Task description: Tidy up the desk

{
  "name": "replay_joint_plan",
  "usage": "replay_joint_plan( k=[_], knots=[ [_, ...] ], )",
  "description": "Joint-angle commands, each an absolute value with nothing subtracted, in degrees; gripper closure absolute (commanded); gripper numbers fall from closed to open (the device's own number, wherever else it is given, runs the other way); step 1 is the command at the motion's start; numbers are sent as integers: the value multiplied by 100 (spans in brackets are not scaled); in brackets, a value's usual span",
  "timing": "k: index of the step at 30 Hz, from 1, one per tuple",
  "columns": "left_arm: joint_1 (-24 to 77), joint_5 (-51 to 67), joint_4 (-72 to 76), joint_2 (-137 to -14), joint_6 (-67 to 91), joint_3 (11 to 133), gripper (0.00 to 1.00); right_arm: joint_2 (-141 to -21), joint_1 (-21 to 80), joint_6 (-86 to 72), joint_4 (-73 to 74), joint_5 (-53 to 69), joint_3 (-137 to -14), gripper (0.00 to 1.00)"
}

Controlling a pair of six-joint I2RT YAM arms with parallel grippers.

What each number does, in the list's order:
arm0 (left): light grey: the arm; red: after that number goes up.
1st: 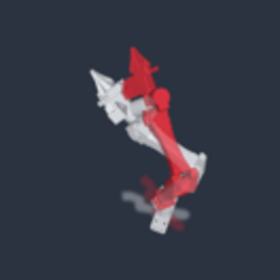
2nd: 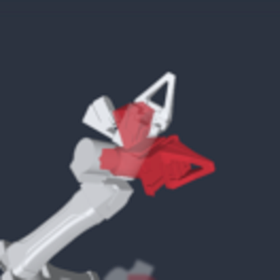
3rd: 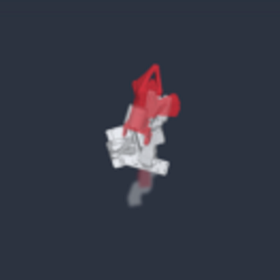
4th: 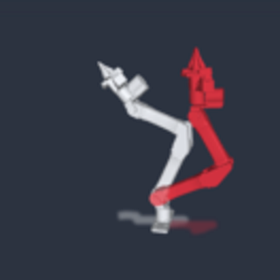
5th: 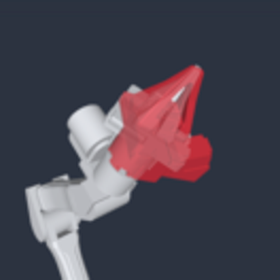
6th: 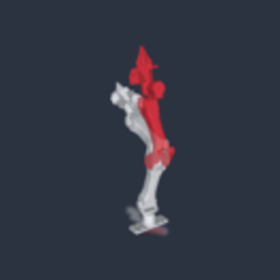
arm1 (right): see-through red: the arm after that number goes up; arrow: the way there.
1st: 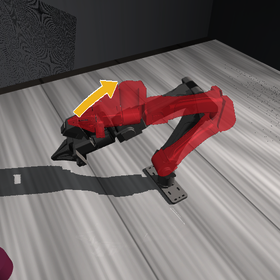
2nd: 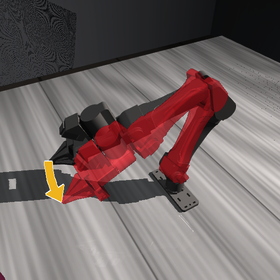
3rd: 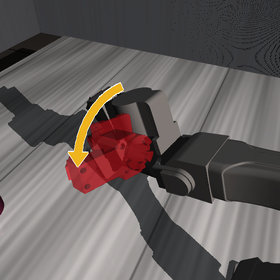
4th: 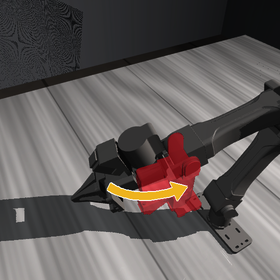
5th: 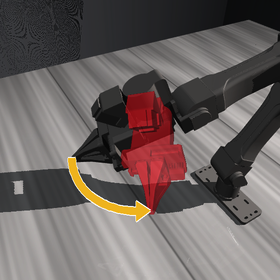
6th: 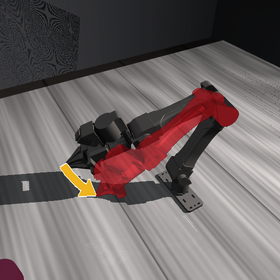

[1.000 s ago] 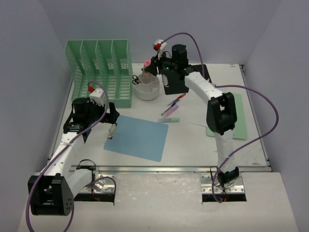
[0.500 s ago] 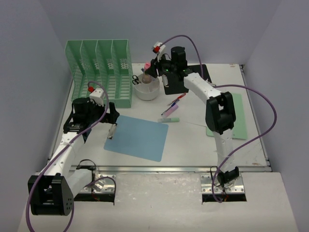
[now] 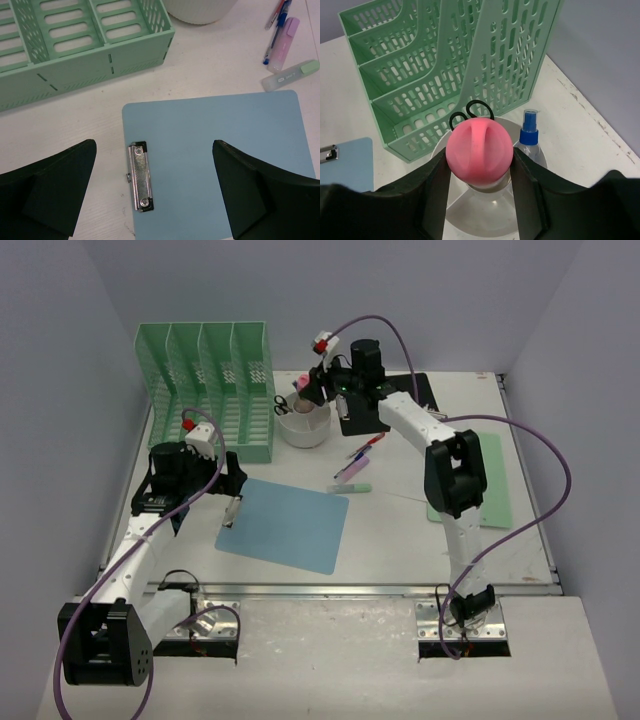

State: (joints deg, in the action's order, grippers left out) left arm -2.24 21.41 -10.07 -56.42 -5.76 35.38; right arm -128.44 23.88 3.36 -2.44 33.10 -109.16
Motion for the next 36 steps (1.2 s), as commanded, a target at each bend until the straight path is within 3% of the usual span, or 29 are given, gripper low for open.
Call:
replay_joint_plan(
  k=[1, 7, 13, 17, 24, 27, 36],
  knots=[
    [-237, 2118, -809, -5616, -607, 3735, 0, -12841, 2426, 352, -527, 3270, -11004, 46],
    [-237, 2109, -800, -5590, -580, 3762, 0, -12788, 2435, 115, -387, 3138, -11215, 31],
    [-246, 2109, -861, -5458, -598, 3779, 0, -12130, 2400, 263, -281, 3094, -10987, 32],
    [-237, 2127, -870, -5370, -624, 3779, 0, -11331, 2303, 929, -54, 3164, -10048, 38],
    [-237, 2250, -844, -5396, -720, 3858, 0, -10249, 2118, 2257, 1931, 3375, -8809, 67],
    [-237, 2329, -809, -5432, -782, 3885, 0, -9950, 2118, 2776, 2565, 3226, -8107, 75],
    [-211, 2452, -888, -5599, -879, 4052, 0, -9967, 2118, 3506, 3296, 2619, -7358, 79]
  ],
)
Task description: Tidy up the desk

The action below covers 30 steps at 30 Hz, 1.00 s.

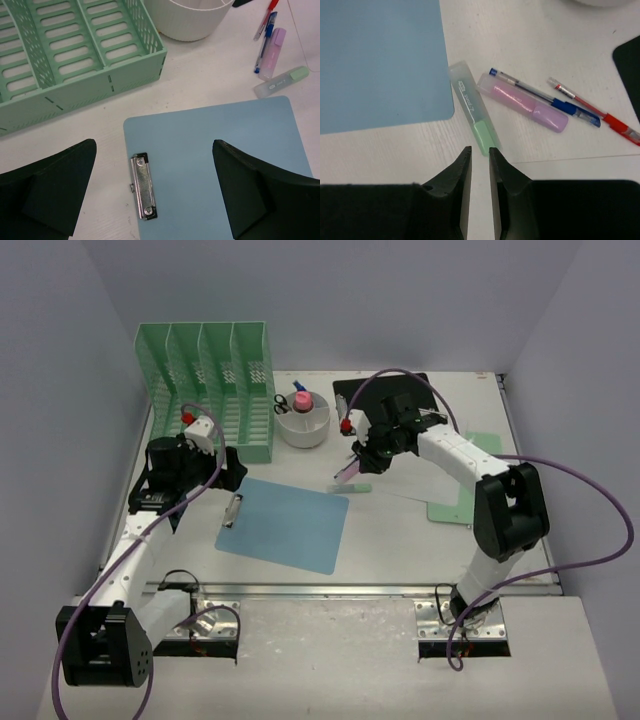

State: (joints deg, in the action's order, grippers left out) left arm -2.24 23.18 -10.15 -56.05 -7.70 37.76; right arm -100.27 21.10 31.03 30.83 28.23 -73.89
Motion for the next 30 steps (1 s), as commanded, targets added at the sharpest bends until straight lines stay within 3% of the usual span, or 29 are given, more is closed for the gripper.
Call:
replay_joint_plan(
  k=[1, 18, 30],
  knots=[
    [-211, 2452, -896, -5590, -888, 4043, 0, -9941, 2109, 3516, 3113, 2610, -7269, 79],
    [-202, 2487, -1028, -5467, -976, 4061, 0, -10098, 1661, 4429, 1891, 3920, -6082, 71],
    [-158, 2470, -1090, -5511, -941, 4096, 0, -10916, 1635, 4939, 2180, 4315, -6846, 70]
  ],
)
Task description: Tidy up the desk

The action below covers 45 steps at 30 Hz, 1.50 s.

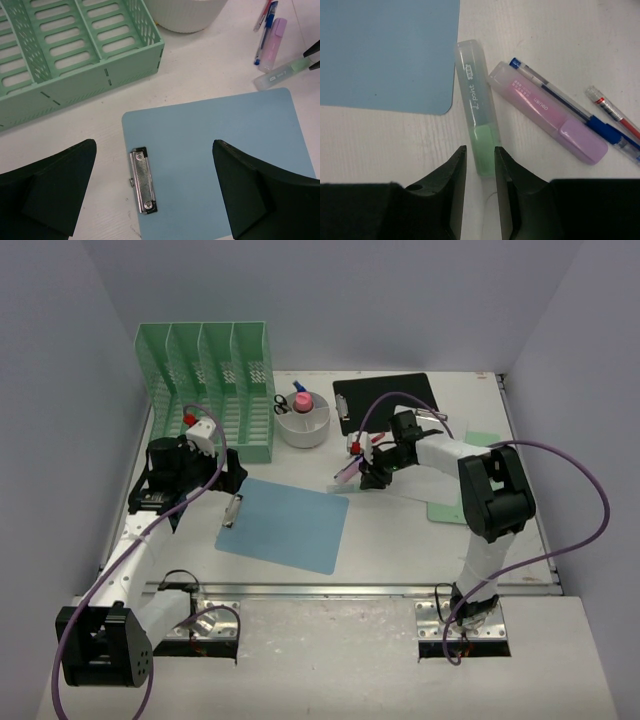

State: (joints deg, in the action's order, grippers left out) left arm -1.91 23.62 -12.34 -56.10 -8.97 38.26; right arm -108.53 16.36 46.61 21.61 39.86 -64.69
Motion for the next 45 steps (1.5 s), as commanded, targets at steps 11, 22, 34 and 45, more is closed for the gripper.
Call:
replay_joint_plan(
  k=[11, 22, 34, 45],
  knots=[
    [-141, 2461, -1081, -5555, -1002, 4184, 0, -11145, 1635, 5475, 2408, 4280, -6882, 70],
    [-70, 2426, -1046, -5616, -967, 4245, 0, -11144, 1933, 5572, 2531, 4175, -6961, 71],
    [-53, 2382, -1063, -5546, -1046, 4184, 0, -11496, 2329, 5555, 2531, 3797, -7216, 70],
    [-44, 2364, -1063, -5519, -1081, 4183, 0, -11663, 2434, 5519, 2531, 3463, -7418, 67]
  ],
)
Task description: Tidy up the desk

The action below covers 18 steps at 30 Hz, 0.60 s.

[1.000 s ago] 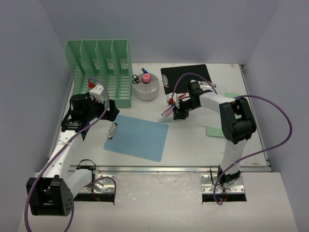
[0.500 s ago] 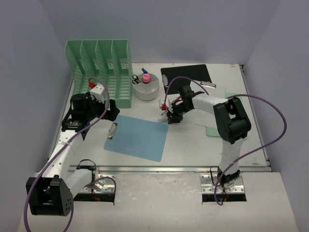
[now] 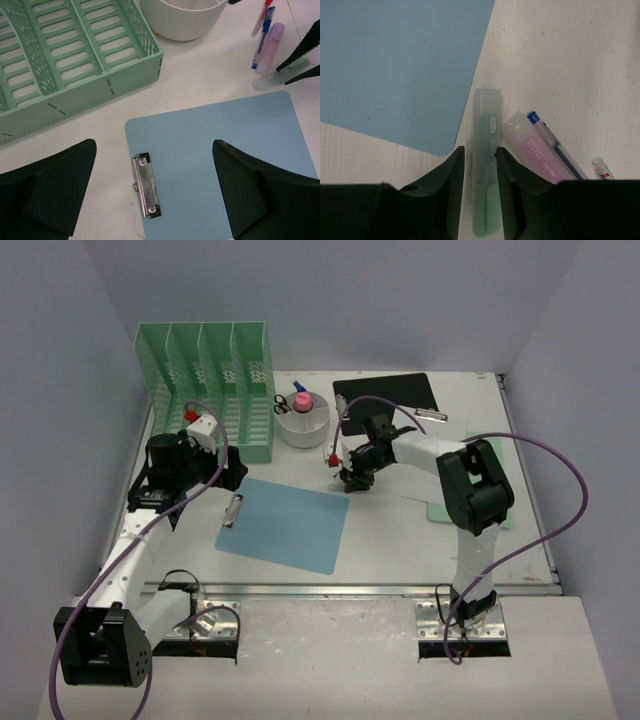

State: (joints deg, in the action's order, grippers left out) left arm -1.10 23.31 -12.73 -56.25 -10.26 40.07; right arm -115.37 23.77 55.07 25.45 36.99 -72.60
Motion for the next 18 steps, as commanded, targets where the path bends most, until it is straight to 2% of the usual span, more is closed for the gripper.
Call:
replay_joint_plan(
  k=[1, 11, 18],
  knots=[
    [-53, 2347, -1063, -5520, -1081, 4184, 0, -11698, 2469, 5546, 2505, 3411, -7418, 66],
    [-53, 2347, -1055, -5537, -1090, 4175, 0, -11742, 2593, 5634, 2374, 3182, -7321, 67],
    [-44, 2522, -1046, -5441, -1589, 4289, 0, -11611, 2619, 4731, 2802, 3243, -7847, 96]
  ],
)
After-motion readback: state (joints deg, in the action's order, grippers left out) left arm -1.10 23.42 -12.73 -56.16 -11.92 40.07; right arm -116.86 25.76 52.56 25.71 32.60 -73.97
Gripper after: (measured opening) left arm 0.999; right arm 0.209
